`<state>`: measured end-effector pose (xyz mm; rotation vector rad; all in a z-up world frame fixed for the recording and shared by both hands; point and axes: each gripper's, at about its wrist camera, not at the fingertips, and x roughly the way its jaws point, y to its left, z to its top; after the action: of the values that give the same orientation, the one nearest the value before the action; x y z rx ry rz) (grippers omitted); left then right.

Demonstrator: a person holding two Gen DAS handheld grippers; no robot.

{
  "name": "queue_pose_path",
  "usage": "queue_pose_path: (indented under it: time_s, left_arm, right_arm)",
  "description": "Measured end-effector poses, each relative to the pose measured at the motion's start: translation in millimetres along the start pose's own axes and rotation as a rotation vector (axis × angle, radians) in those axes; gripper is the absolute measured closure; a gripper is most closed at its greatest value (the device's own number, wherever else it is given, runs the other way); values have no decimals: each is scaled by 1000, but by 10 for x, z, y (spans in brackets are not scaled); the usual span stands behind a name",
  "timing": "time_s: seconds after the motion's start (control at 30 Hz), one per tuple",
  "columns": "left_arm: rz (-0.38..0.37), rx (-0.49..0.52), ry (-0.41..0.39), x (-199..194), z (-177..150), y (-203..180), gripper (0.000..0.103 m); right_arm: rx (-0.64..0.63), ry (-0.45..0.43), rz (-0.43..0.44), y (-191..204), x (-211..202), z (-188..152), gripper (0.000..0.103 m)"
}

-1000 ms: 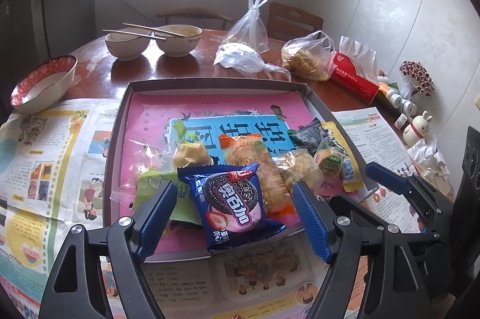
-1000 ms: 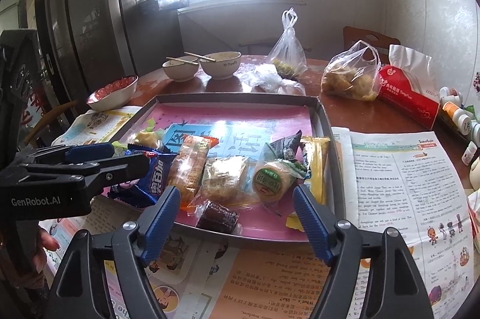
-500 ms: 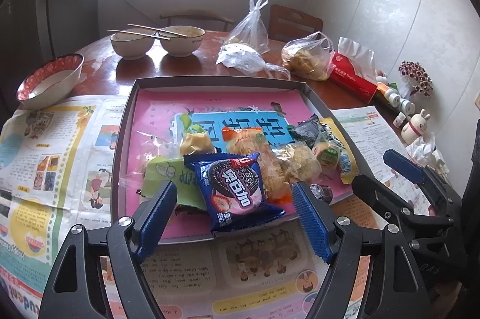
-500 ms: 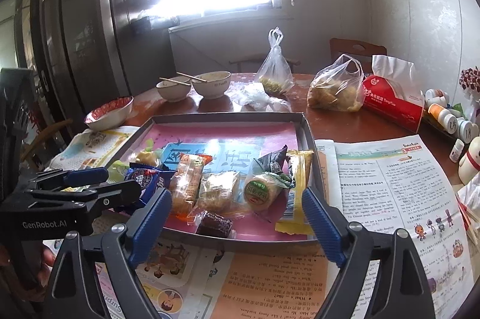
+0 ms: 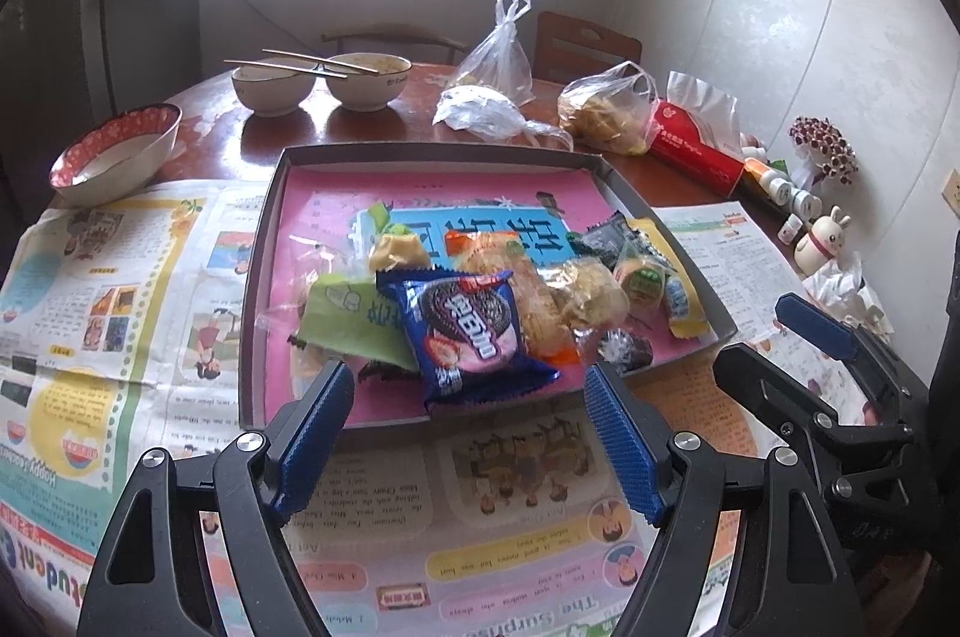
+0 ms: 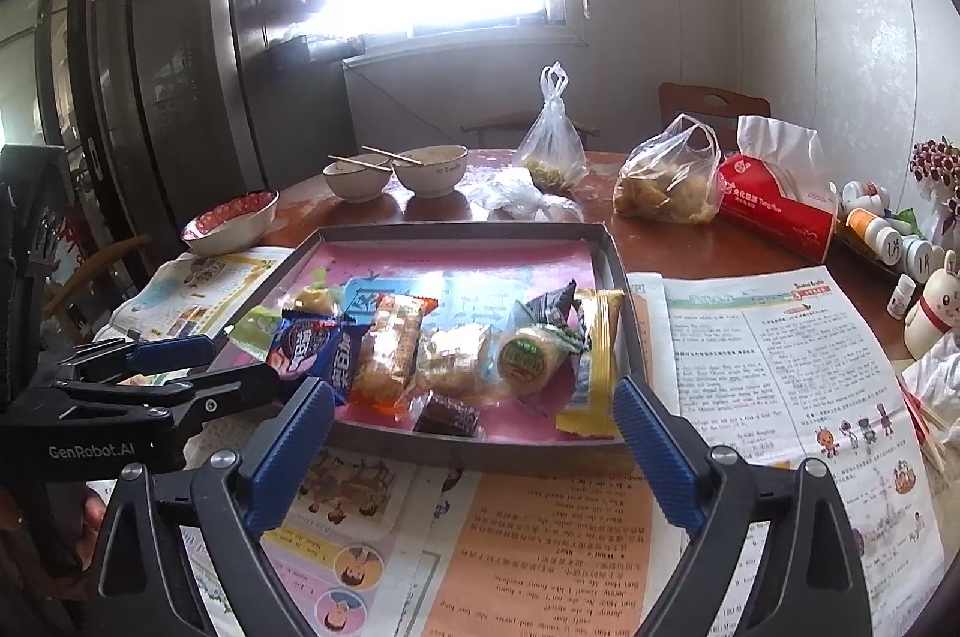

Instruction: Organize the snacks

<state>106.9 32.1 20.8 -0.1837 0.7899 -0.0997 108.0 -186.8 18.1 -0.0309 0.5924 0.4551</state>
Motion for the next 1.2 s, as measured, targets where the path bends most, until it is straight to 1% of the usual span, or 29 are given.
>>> queue_pose_path:
  time_s: [0.37,0.57,0.77,0.93,1.2]
  left_arm:
    - [0,1,7,-103,-140,5,23]
    - [-14,-14,38,-78,-331,-42,23]
    - [-24,-6,78,-34,-507,-101,23]
    - [-22,-12,81,-51,-553,-97,23]
    - [-22,-17,81,-64,-564,-74,23]
  right_arm:
    - [21,37,10,-36,-100,-154,8]
    - [11,49,0,16,-176,-232,8]
    - [38,86,-13,-15,-167,-348,7]
    - [65,109,-21,-66,-144,-422,7]
    - [54,107,-35,-35,-145,-440,7]
